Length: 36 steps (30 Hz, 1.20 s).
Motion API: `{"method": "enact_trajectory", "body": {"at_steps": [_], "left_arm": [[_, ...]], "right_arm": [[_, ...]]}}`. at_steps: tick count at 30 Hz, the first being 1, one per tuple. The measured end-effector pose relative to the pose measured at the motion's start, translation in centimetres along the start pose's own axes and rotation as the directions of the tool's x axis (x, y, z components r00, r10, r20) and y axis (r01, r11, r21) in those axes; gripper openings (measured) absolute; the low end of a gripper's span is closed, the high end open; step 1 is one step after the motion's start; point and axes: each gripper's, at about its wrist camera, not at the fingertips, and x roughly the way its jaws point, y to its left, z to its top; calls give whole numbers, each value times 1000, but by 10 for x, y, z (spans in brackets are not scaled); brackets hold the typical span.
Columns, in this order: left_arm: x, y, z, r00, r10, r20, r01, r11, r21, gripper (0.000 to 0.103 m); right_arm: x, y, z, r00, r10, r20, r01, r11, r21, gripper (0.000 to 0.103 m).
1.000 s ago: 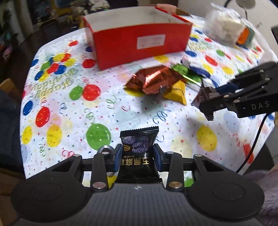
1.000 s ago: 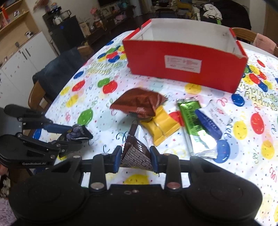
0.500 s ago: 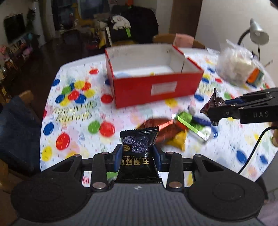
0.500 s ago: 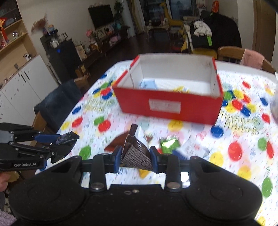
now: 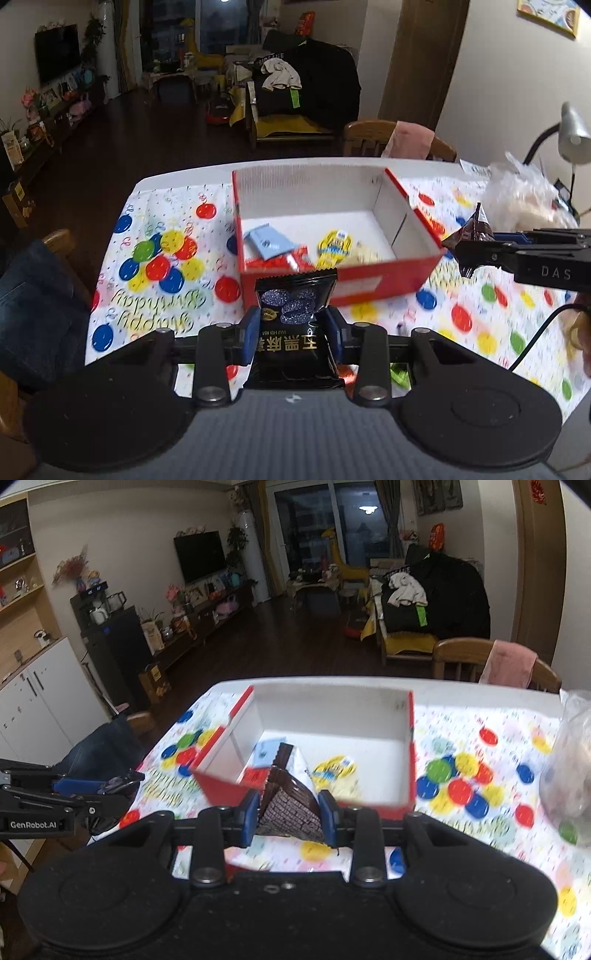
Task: Organize snacks
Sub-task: 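Carry black packet with left tool while right tool carries triangle pouch into box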
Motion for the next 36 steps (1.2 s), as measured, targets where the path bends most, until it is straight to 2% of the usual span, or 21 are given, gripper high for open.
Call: {"method": "enact_trajectory", "body": {"at_steps": [6,14,27,36], "left_arm": [[19,-12,36,1000,17,15,-17,1000,0,37],[69,-17,76,997,41,-62,-42,999,-17,37],[157,-19,114,974,106,-199,-115,993,-33,37],[203,-13,120,950,104,-295,-131,989,-75,37]], "right_arm": [[16,-19,30,1000,-25,19,25,1000,-5,32],[48,-50,62,998,-56,1,56,998,8,32],[126,-70,78,989,-66,-130,62,997,-34,32],[185,-73,80,966,-26,-257,19,999,-29,32]]}}
